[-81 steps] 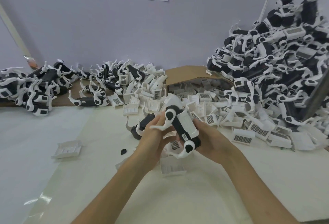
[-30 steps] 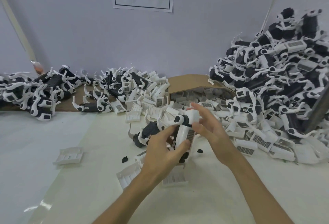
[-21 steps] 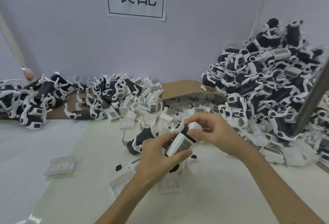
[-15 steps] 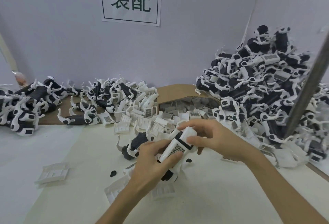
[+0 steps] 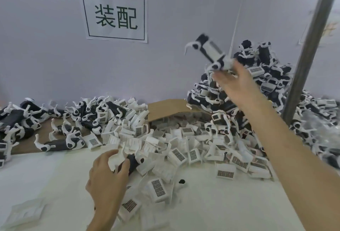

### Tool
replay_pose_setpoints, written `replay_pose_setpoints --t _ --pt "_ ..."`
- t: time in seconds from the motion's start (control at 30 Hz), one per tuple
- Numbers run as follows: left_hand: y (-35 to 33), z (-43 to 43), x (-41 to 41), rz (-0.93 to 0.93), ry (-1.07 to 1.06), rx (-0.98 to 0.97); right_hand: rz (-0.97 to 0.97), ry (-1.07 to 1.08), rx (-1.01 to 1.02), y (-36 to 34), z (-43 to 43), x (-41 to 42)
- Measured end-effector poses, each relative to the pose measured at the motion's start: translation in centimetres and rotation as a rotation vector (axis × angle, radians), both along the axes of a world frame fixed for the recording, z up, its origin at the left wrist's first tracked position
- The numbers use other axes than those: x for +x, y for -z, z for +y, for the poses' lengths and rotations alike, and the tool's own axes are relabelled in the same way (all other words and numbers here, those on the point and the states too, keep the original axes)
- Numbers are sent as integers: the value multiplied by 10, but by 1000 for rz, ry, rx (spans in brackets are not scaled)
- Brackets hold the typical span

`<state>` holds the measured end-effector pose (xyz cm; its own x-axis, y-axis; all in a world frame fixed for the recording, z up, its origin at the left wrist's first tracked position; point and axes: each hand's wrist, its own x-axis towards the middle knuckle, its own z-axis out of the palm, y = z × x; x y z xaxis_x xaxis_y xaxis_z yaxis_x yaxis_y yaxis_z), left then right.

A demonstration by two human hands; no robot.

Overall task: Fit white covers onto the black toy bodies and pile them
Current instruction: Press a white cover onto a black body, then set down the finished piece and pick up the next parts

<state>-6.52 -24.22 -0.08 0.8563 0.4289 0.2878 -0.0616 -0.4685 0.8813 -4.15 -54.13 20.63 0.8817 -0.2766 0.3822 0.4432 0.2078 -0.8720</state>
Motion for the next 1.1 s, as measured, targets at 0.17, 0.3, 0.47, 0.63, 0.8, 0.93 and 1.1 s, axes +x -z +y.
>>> replay_pose_setpoints --t 0.17,0.3,0.47,0.63,0.8,0.93,1.1 --pt "7 0 11 139 47 -24 18 107 107 -55 -19 25" --pt "16 7 21 203 130 -199 39 68 -294 31 12 18" --pt "21 10 19 101 91 -292 228 -39 -576 157 64 -13" --pt "13 9 12 -45 -2 -265 276 -302 -848 210 95 -29" --pt "4 3 11 28 119 -525 167 -189 -887 226 100 -31" --pt "-1 -2 7 94 238 -746 168 -76 -913 228 100 -30" --pt "-6 -3 4 110 302 -800 158 -3 -865 228 96 -30"
